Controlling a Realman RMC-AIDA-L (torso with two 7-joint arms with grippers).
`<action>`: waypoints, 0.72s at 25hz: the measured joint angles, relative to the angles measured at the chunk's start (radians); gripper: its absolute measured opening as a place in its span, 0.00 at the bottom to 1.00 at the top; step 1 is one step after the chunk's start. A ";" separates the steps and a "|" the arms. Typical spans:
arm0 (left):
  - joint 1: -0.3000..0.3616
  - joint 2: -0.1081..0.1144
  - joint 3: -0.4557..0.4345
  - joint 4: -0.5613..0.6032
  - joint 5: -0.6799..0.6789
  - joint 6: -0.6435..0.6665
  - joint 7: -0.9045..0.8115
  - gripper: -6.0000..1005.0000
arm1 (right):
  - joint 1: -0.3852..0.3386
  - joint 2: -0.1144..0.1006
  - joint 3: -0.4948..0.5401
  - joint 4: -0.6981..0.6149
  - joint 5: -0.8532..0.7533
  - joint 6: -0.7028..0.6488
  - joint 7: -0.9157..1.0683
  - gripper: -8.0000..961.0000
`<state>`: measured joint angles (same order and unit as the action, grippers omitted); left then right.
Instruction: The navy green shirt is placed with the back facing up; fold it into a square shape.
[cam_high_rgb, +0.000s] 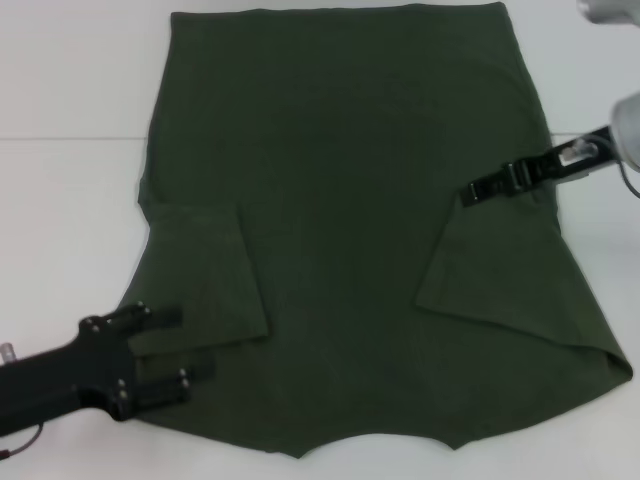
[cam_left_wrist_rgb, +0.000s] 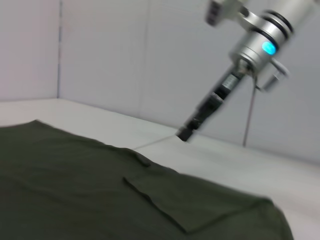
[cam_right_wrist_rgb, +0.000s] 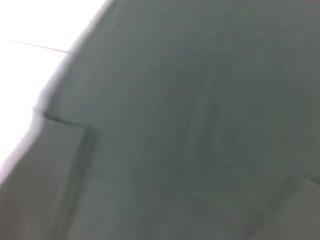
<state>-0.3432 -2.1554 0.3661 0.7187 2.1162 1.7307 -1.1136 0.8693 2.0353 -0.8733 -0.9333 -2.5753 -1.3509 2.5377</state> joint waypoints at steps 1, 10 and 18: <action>-0.005 0.004 -0.013 0.003 -0.002 0.008 -0.053 0.82 | -0.029 -0.004 0.034 -0.001 0.069 -0.024 -0.073 0.61; -0.024 0.063 -0.124 0.074 0.025 0.105 -0.655 0.82 | -0.387 0.000 0.157 0.123 0.605 -0.234 -0.898 0.93; -0.029 0.082 -0.129 0.185 0.208 0.085 -1.050 0.82 | -0.506 0.055 0.140 0.305 0.673 -0.263 -1.438 0.98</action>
<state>-0.3721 -2.0733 0.2371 0.9042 2.3247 1.8152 -2.1637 0.3636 2.0907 -0.7331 -0.6284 -1.9025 -1.6135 1.0995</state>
